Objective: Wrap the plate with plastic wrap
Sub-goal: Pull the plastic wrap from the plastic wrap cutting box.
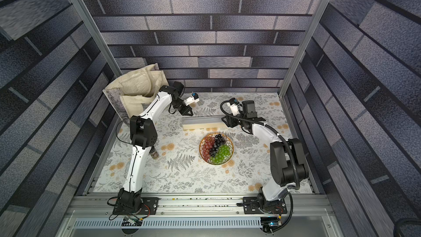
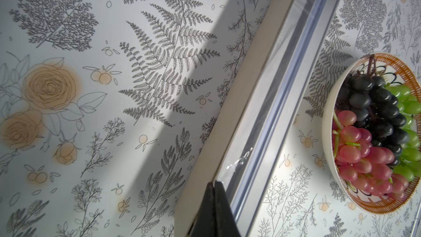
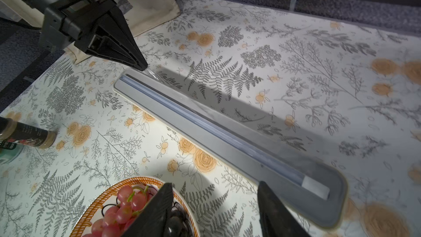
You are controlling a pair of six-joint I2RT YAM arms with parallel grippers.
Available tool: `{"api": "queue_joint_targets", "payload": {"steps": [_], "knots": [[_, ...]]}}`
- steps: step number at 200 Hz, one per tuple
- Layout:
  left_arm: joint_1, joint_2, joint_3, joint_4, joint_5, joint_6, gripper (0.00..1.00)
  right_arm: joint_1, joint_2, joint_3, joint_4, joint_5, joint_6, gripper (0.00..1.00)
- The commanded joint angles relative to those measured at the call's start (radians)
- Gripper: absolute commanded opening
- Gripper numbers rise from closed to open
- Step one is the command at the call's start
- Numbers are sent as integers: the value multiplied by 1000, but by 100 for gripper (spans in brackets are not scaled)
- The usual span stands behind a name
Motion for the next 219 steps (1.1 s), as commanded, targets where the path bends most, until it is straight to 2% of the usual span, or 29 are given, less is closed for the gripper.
{"api": "queue_joint_targets", "payload": {"steps": [1, 25, 75, 111, 151, 219], "knots": [[11, -98, 16, -28, 62, 8, 0, 41, 67, 101, 81, -61, -208, 57], [10, -98, 15, -29, 64, 10, 0, 93, 160, 201, 45, -64, -297, 57], [13, -94, 15, -29, 80, 9, 0, 156, 297, 321, 32, -100, -376, 57], [15, -96, 15, -30, 75, 9, 0, 193, 392, 401, -15, -59, -410, 56], [18, -101, 12, -32, 75, 9, 0, 205, 441, 452, -45, 1, -425, 51], [19, -103, 9, -33, 69, 9, 0, 207, 483, 513, -166, 98, -489, 30]]}}
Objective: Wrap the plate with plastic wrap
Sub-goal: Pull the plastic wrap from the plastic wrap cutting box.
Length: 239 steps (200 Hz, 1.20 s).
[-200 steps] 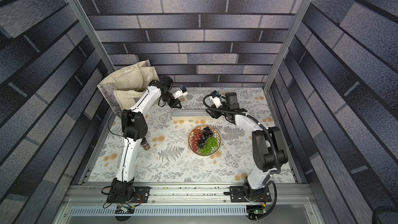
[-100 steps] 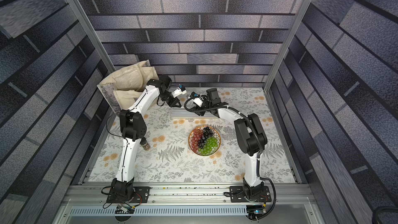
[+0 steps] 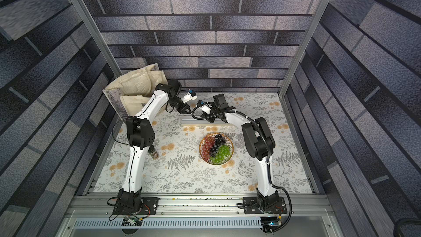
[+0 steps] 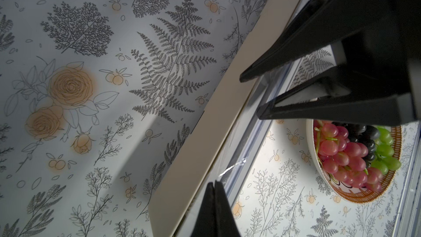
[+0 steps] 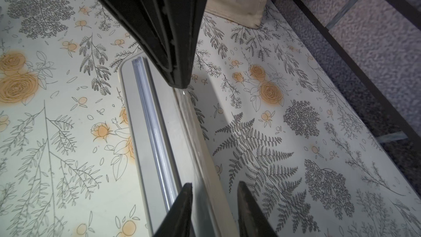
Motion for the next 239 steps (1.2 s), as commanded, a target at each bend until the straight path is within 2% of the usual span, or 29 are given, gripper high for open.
{"api": "queue_joint_targets", "payload": {"steps": [1, 53, 172, 239], "knots": [[6, -77, 9, -19, 29, 9, 0, 5, 29, 37, -76, 45, -31, 30], [7, -76, 9, -19, 23, 9, 0, 5, 28, 36, -161, 119, -120, 30], [7, -80, 4, -18, 12, 12, 0, -38, -42, -40, -200, 320, -161, 24], [7, -83, 2, -17, 8, 12, 0, -87, -83, -96, -276, 364, -239, 23]]}}
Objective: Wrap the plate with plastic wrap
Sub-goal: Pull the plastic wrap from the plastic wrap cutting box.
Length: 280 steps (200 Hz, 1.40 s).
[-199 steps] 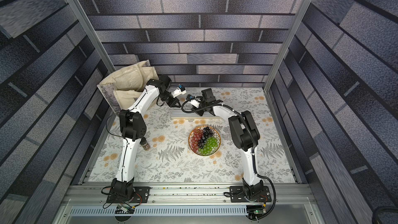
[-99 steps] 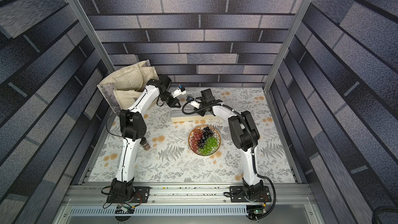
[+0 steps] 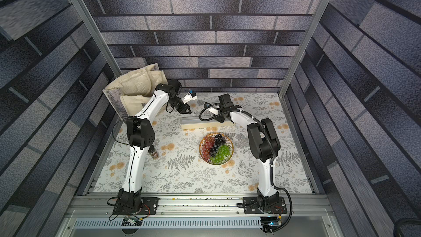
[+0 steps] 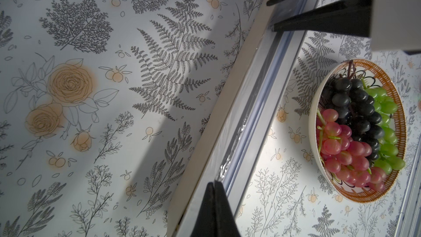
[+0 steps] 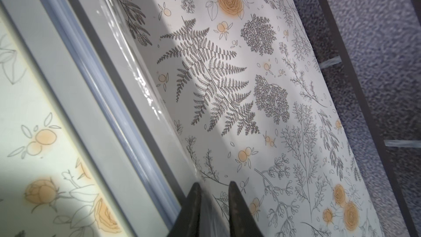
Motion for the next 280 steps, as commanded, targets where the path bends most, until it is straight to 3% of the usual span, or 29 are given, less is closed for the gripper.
{"api": "queue_joint_targets", "payload": {"steps": [1, 60, 126, 172, 185, 200, 280], "knots": [[6, -83, 4, -14, 25, 12, 0, -25, -12, -42, -132, 55, -47, 23], [6, -89, 0, -14, 20, 12, 0, -63, -56, -47, -197, 29, -44, 21], [5, -95, -8, -12, 19, 15, 0, -92, 46, 100, -452, -226, -31, 22], [4, -102, -26, -5, 10, 17, 0, -94, 96, 143, -528, -263, -27, 20], [4, -104, -27, -5, 7, 17, 0, -96, 104, 153, -552, -279, -27, 14], [6, -107, -29, -5, 7, 17, 0, -99, 106, 174, -588, -299, -27, 0], [15, -201, -128, 35, 39, 18, 0, -116, -116, 101, -412, -278, 17, 0]]}}
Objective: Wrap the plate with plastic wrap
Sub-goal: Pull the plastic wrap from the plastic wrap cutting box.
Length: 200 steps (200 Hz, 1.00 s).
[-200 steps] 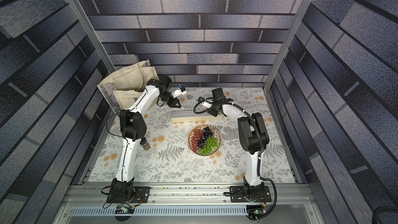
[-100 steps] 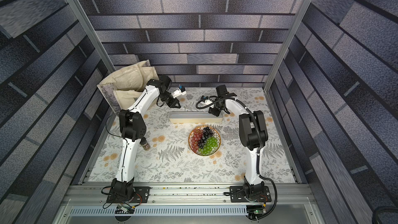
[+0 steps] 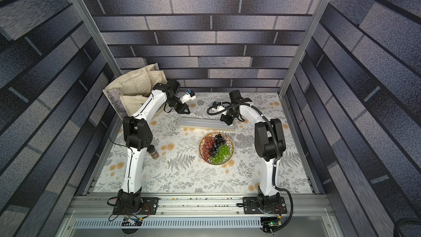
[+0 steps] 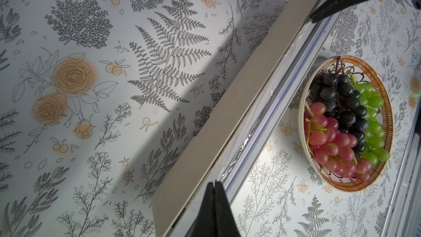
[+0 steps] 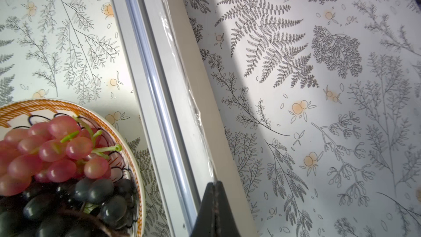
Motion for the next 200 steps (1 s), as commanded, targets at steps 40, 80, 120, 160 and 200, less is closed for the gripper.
{"api": "queue_joint_targets", "payload": {"steps": [40, 80, 120, 160, 200], "knots": [[6, -155, -116, 73, 57, 8, 0, -7, -117, -43, 71, 30, 21, 0], [4, -156, -132, 82, 59, 4, 0, -10, -118, -34, 46, 10, 16, 0], [3, -164, -152, 87, 60, 1, 0, -17, -130, -39, 60, 25, 25, 0], [16, -189, -150, 100, 94, -28, 0, -17, -171, -37, 87, 60, 21, 0], [11, -203, -140, 100, 108, -41, 0, -17, -214, -38, 103, 81, 11, 0]]}}
